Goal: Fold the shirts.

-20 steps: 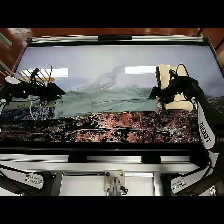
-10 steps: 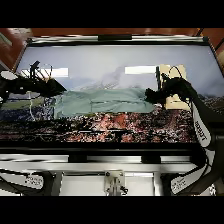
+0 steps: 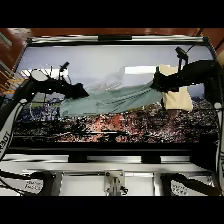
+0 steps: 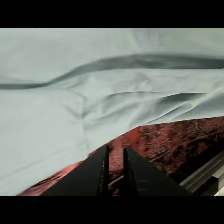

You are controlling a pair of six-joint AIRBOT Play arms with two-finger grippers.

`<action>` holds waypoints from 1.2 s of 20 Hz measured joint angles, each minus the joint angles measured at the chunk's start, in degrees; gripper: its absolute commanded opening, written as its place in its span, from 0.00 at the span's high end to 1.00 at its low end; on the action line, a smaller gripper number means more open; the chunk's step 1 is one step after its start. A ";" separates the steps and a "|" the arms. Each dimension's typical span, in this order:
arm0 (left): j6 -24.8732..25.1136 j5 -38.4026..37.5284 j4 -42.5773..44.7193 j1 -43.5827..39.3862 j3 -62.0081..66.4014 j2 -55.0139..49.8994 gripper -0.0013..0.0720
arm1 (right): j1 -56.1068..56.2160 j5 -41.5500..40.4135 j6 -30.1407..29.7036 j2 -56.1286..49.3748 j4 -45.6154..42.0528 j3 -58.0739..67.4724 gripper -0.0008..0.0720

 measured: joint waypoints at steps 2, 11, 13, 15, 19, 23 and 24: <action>-1.90 4.28 -0.57 -5.66 -0.83 -0.20 0.77 | 0.00 -3.43 1.86 4.26 0.02 -0.02 0.89; -3.21 17.00 -16.28 -24.50 0.22 -8.41 0.77 | 0.00 -10.10 8.52 20.04 0.15 0.00 0.89; -2.91 18.36 -20.09 -26.51 1.42 -10.51 0.91 | 0.00 -10.67 9.68 22.34 0.28 0.00 0.89; -1.77 19.28 -22.58 -27.06 2.64 -11.45 0.93 | -0.02 -11.37 10.34 23.87 0.07 0.00 0.89; 0.13 18.08 -21.70 -23.61 3.72 -8.57 0.93 | -0.07 -11.93 10.62 22.93 -0.79 0.00 0.89; -1.11 13.84 -12.50 -14.97 4.00 0.59 0.94 | 2.40 -7.37 8.98 17.90 0.09 0.00 0.89; -1.53 12.98 -9.94 -12.48 4.02 3.34 0.94 | 4.22 -5.22 8.61 16.11 0.20 0.00 0.89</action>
